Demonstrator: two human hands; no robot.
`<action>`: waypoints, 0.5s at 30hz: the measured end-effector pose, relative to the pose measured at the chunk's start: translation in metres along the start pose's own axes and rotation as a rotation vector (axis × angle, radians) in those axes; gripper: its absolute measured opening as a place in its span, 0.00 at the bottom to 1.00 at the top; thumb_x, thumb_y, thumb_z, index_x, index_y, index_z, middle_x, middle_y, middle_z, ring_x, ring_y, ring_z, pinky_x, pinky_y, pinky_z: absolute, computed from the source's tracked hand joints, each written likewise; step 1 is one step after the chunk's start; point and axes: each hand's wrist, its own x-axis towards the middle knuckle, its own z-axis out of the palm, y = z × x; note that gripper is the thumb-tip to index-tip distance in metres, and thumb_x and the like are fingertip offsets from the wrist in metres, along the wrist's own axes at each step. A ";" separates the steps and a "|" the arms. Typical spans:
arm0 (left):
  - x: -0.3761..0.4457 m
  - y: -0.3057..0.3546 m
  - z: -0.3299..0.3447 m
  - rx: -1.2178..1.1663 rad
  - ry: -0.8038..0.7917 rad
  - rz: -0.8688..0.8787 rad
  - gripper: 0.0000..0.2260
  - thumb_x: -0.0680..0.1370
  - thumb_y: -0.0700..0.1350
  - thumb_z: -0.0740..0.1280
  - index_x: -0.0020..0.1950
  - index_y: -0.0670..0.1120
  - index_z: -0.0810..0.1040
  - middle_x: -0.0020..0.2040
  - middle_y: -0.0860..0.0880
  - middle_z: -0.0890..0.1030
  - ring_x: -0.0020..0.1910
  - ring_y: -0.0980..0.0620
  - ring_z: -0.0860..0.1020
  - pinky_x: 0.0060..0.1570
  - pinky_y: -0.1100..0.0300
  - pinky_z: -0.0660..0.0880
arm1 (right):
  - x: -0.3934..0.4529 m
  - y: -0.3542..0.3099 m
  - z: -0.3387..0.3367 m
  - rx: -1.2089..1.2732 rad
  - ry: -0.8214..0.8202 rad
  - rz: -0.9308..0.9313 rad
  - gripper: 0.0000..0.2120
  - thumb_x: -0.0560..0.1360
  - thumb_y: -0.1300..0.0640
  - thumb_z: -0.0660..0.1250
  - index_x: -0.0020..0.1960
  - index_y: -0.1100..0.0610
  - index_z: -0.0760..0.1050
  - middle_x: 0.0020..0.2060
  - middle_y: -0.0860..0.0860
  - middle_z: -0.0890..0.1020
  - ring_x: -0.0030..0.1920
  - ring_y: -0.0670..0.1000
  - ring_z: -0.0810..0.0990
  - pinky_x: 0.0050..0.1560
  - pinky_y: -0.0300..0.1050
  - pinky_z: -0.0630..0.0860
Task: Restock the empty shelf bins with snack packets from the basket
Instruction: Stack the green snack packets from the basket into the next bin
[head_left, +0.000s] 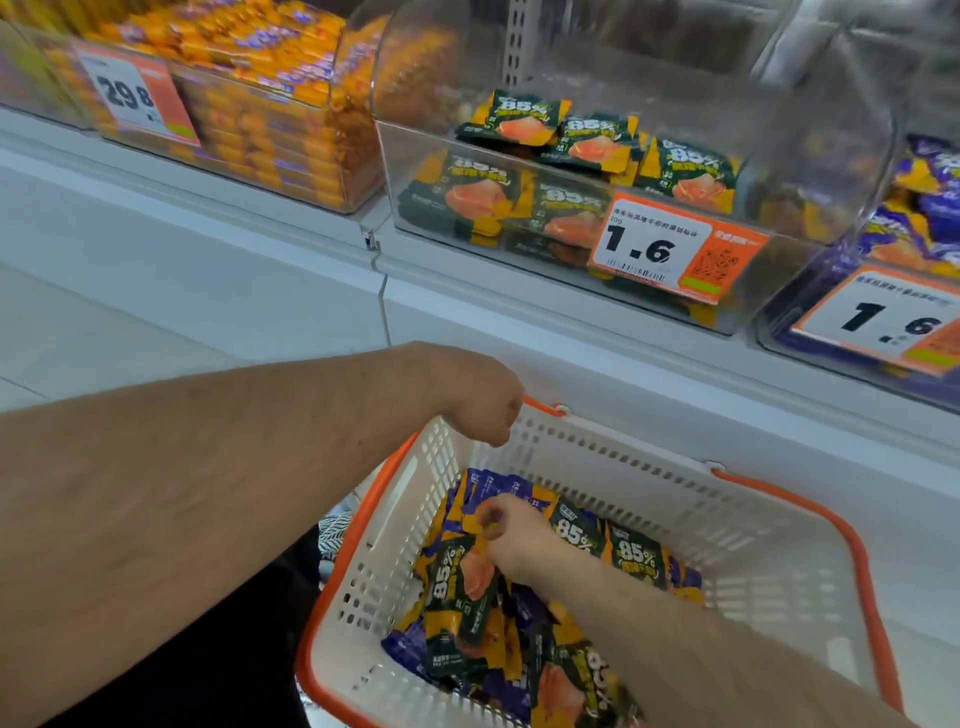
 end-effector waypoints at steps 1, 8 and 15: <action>-0.001 0.000 -0.002 -0.012 0.002 -0.002 0.14 0.81 0.48 0.60 0.60 0.43 0.78 0.59 0.47 0.79 0.56 0.48 0.77 0.51 0.56 0.72 | -0.009 -0.009 -0.012 -0.003 -0.022 -0.022 0.16 0.73 0.70 0.61 0.56 0.54 0.74 0.54 0.54 0.76 0.46 0.50 0.75 0.37 0.39 0.71; -0.020 -0.027 -0.035 -0.116 0.180 -0.067 0.17 0.79 0.53 0.62 0.55 0.40 0.80 0.53 0.44 0.81 0.52 0.43 0.78 0.55 0.52 0.76 | -0.066 -0.076 -0.105 -0.055 0.113 -0.265 0.20 0.70 0.74 0.64 0.49 0.51 0.82 0.48 0.44 0.81 0.46 0.43 0.78 0.37 0.32 0.72; -0.068 -0.049 -0.069 -0.769 0.272 -0.085 0.10 0.78 0.57 0.67 0.51 0.52 0.75 0.47 0.54 0.77 0.43 0.53 0.76 0.39 0.60 0.73 | -0.115 -0.126 -0.164 0.365 0.309 -0.527 0.23 0.68 0.79 0.64 0.42 0.52 0.84 0.56 0.54 0.82 0.58 0.53 0.78 0.58 0.51 0.76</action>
